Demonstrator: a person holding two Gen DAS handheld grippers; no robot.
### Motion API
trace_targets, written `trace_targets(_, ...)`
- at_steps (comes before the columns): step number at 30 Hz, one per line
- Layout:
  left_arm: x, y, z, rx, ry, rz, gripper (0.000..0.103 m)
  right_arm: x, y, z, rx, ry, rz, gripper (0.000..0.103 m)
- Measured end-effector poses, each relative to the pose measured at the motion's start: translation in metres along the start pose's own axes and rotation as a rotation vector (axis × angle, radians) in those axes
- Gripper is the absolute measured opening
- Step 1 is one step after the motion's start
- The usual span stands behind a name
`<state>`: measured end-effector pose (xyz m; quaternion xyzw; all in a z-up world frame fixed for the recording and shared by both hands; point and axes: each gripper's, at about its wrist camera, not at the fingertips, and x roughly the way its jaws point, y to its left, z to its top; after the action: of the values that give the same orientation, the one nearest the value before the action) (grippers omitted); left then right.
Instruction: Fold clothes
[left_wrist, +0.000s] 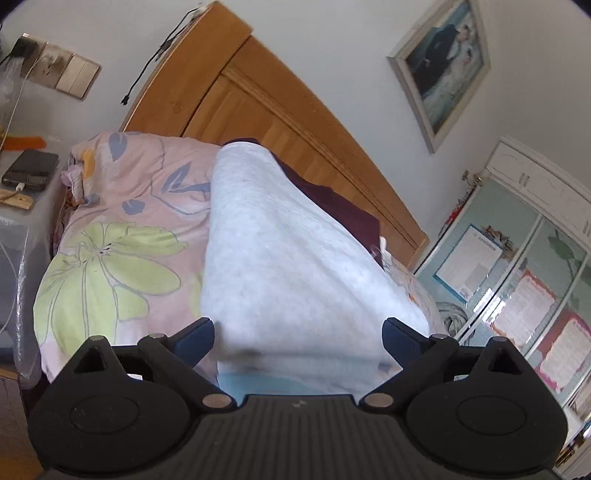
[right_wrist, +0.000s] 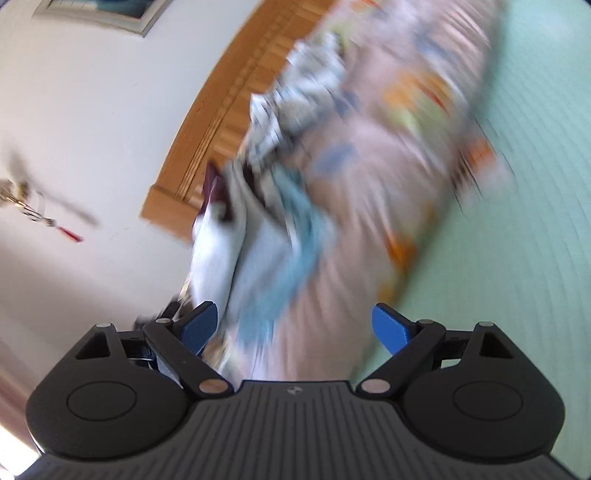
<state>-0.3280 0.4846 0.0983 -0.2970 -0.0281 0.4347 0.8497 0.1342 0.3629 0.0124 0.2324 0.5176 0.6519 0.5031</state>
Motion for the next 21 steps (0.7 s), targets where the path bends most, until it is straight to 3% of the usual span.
trace_targets(4,-0.022,-0.034,-0.059,0.027,0.079,-0.118,0.100,-0.096,-0.049,-0.074,0.140,-0.037,0.023,0.091)
trace_targets(9,-0.038,-0.126,-0.155,0.135,0.352,-0.341,0.100,-0.225,-0.077,-0.149,0.254,-0.204,-0.085,0.091)
trace_targets(14,-0.068,-0.220,-0.257,0.102,0.633,-0.572,0.101,-0.356,-0.068,-0.199,0.258,-0.447,-0.171,0.093)
trace_targets(18,-0.099,-0.277,-0.311,0.143,0.781,-0.644,0.101,-0.451,-0.042,-0.238,0.174,-0.639,-0.202,0.096)
trace_targets(21,-0.124,-0.304,-0.333,0.201,0.816,-0.683,0.102,-0.509,-0.029,-0.274,0.137,-0.770,-0.208,0.098)
